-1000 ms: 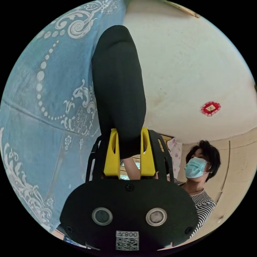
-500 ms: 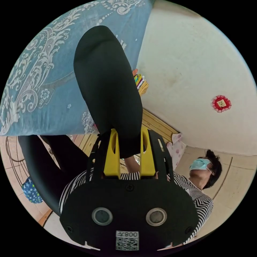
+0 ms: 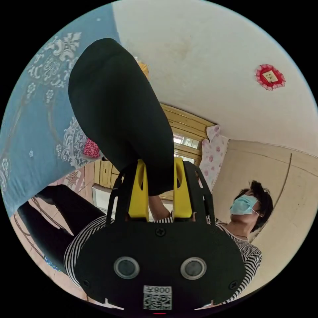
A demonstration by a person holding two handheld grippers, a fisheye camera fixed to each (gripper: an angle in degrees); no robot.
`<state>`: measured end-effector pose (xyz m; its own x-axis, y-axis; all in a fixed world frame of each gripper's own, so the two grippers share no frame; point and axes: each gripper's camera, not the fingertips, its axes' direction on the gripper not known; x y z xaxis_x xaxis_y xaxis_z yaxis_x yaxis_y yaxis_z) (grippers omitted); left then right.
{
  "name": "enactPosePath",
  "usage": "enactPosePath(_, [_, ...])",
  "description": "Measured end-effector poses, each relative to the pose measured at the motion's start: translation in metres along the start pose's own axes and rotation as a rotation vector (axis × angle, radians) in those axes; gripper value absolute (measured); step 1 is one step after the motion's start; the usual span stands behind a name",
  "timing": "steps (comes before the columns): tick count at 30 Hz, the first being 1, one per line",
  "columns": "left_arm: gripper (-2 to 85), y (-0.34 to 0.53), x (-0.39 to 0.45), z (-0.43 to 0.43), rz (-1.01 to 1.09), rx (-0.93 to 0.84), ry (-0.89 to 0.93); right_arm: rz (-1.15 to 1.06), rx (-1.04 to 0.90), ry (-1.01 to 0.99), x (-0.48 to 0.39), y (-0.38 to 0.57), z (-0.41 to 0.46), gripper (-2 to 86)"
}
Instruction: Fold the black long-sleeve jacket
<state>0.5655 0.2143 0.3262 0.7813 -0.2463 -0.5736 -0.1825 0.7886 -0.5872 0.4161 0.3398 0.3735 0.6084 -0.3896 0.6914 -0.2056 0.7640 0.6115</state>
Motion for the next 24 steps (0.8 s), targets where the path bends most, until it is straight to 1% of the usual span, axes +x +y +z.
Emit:
enactPosePath(4, [12.5,-0.026,0.074,0.072,0.118,-0.061,0.034,-0.153,0.068,0.071,-0.051,0.002,-0.106,5.9])
enactPosePath(8, [12.6,-0.047,0.147,0.167,0.232,-0.114,0.060,-0.269,0.114,0.146,-0.085,0.007,-0.215,6.0])
enactPosePath(12, [12.7,-0.053,0.187,0.261,0.295,-0.146,0.027,-0.305,0.117,0.194,-0.081,0.009,-0.307,6.2])
enactPosePath(14, [12.7,-0.053,0.189,0.298,0.279,-0.159,-0.025,-0.268,0.103,0.216,-0.052,0.006,-0.362,6.2])
enactPosePath(15, [12.8,-0.050,0.182,0.319,0.235,-0.144,-0.044,-0.251,0.096,0.214,-0.041,0.005,-0.375,6.3])
enactPosePath(16, [12.8,-0.048,0.178,0.329,0.216,-0.141,-0.059,-0.201,0.091,0.204,-0.016,0.003,-0.399,6.4])
enactPosePath(17, [12.8,-0.045,0.167,0.349,0.179,-0.147,-0.117,-0.130,0.084,0.210,0.015,0.001,-0.419,6.5])
enactPosePath(18, [12.9,-0.041,0.150,0.363,0.095,-0.136,-0.173,-0.092,0.072,0.224,0.031,0.000,-0.428,6.5])
enactPosePath(19, [12.9,-0.038,0.140,0.370,0.049,-0.131,-0.197,-0.005,0.055,0.249,0.065,-0.002,-0.442,6.5])
enactPosePath(20, [13.0,-0.032,0.123,0.380,-0.038,-0.131,-0.272,0.087,0.033,0.275,0.096,-0.002,-0.451,6.5])
enactPosePath(21, [13.0,-0.023,0.113,0.386,-0.125,-0.111,-0.362,0.132,0.019,0.297,0.110,-0.001,-0.454,6.5])
enactPosePath(22, [13.0,-0.018,0.113,0.390,-0.144,-0.110,-0.402,0.190,0.003,0.327,0.130,0.000,-0.458,6.5])
enactPosePath(23, [13.1,-0.009,0.120,0.398,-0.148,-0.116,-0.467,0.187,0.011,0.303,0.137,0.002,-0.464,6.5])
enactPosePath(24, [13.1,-0.002,0.135,0.405,-0.138,-0.107,-0.471,0.178,0.017,0.288,0.137,0.002,-0.468,6.5])
